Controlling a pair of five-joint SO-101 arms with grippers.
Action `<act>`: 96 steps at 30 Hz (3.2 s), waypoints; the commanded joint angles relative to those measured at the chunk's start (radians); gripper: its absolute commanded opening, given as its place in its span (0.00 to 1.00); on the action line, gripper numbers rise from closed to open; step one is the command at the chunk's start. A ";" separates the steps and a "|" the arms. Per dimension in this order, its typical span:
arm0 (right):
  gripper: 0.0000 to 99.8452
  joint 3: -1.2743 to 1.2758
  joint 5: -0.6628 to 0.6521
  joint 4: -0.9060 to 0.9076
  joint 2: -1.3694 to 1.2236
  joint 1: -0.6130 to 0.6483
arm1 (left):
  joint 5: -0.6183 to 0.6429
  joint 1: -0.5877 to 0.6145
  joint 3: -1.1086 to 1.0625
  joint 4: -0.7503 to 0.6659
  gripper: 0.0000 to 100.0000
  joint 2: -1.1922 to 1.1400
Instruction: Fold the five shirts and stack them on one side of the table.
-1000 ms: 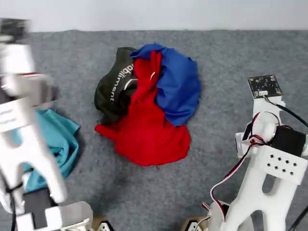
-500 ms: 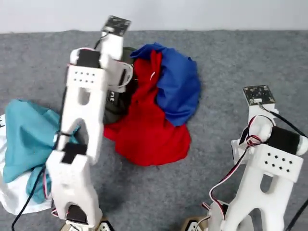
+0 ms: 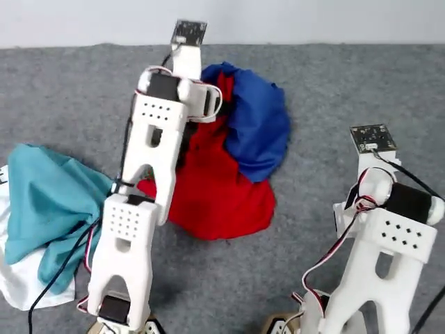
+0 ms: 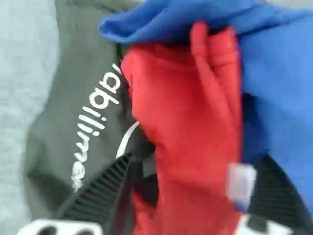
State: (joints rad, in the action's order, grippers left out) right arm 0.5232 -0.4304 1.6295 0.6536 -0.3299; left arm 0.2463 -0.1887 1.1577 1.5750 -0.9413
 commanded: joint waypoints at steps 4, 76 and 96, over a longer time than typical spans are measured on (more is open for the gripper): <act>0.14 -0.003 0.005 -0.015 -0.001 -0.013 | 0.130 0.006 0.036 -0.172 0.35 -0.147; 0.14 -0.002 0.005 -0.012 -0.001 -0.010 | -0.031 0.640 -0.547 0.167 0.25 1.145; 0.14 0.057 0.003 -0.036 -0.001 -0.012 | -0.031 0.824 -0.863 -0.213 0.25 0.914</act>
State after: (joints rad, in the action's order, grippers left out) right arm 0.5831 -0.4304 1.6034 0.6536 -0.3299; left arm 0.2217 0.5769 0.2585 1.3771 -0.0330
